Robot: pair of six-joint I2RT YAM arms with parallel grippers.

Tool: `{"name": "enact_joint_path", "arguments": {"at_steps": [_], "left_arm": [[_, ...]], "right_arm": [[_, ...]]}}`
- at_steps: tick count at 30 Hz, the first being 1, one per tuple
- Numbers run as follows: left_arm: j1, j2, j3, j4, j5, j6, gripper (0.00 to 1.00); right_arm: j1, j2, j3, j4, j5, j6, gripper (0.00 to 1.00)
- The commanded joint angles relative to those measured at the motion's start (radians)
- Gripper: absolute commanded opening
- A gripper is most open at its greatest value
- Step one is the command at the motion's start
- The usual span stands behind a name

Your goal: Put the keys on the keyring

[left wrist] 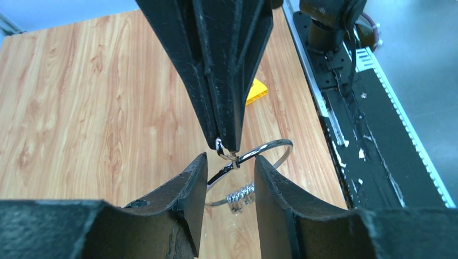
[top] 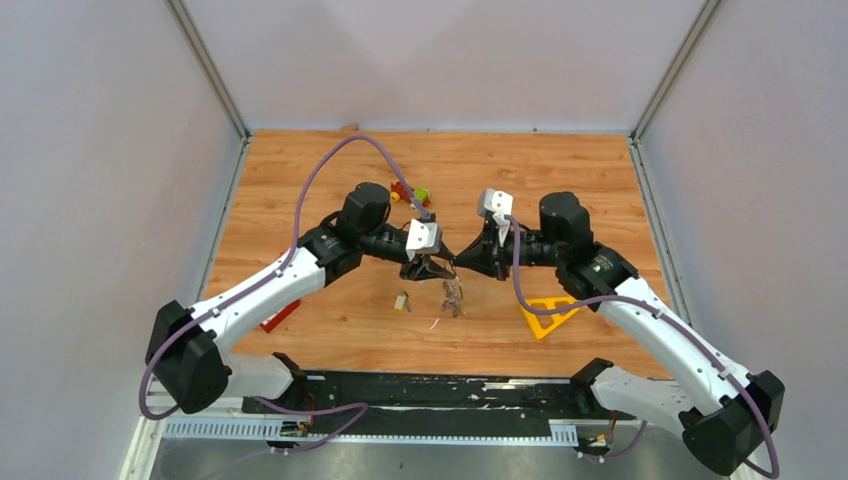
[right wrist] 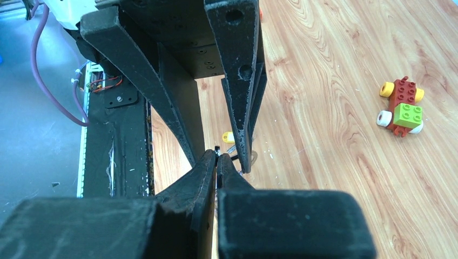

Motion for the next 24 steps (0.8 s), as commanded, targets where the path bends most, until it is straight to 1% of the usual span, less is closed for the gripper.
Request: {"name": "enact_joint_path", "arguments": {"at_steps": [1,6,15,24], "left_arm": [[0.008,-0.042,-0.010,0.130,-0.032,-0.127,0.43],[0.027,-0.063,-0.013,0.138,-0.034,-0.137,0.42],[0.031,-0.053,-0.032,0.190,0.007,-0.179,0.27],[0.030,-0.030,-0.039,0.190,0.052,-0.181,0.27]], "right_arm": [[-0.009,-0.021,0.033,0.068,0.013,0.019,0.00],[-0.020,-0.025,0.025,0.074,0.013,0.018,0.00],[-0.023,-0.015,0.026,0.082,0.005,0.025,0.00],[-0.026,-0.012,0.026,0.086,0.003,0.027,0.00]]}}
